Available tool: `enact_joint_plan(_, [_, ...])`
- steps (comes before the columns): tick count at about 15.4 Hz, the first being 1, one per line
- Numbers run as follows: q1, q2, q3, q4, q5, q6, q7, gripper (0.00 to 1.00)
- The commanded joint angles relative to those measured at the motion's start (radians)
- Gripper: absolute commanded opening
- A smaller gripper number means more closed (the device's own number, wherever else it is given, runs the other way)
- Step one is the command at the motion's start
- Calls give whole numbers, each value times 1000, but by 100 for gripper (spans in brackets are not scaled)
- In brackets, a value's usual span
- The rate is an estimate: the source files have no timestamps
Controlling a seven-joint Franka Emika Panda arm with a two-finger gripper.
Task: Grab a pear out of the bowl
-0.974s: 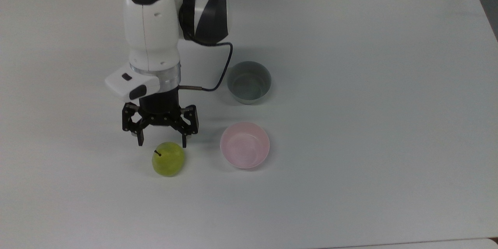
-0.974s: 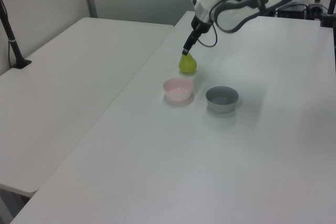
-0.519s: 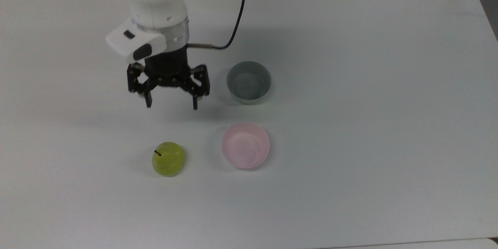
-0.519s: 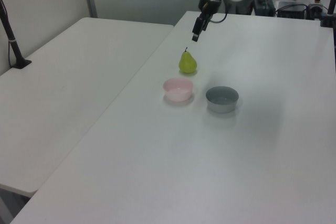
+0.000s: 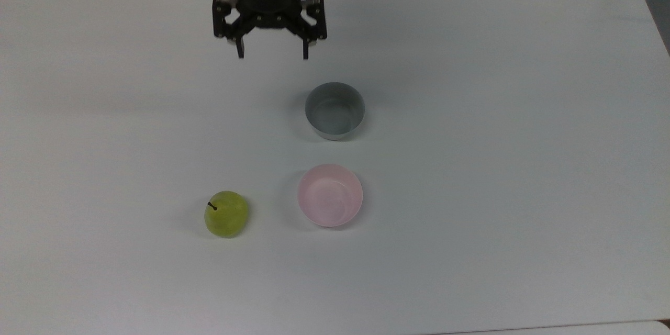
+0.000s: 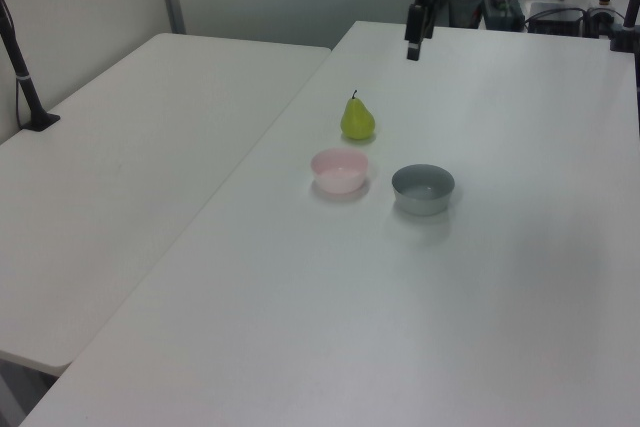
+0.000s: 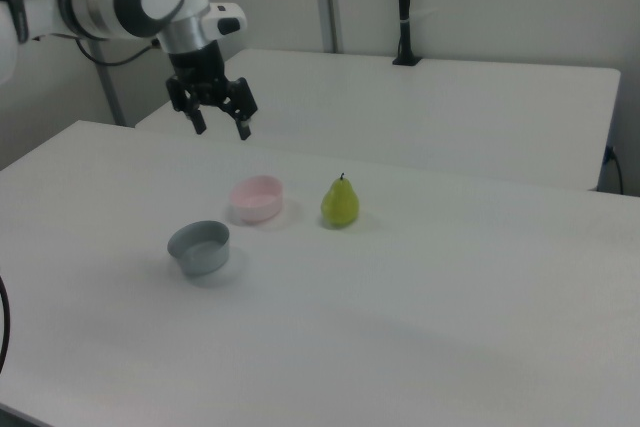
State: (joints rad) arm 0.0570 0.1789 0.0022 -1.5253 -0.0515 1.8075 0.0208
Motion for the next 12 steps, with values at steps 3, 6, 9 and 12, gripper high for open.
enact_joint_plan(3, [145,-140,-139,-102,-1,-117,15,100])
enact_joint_plan(6, [127,-168,-134,-104,-1,-172,13,100])
enact_joint_plan(9, [60,-197,-73,-111,-1,-184,8,100])
enact_joint_plan(12, [40,-199,-65,-108,-1,-178,2,100])
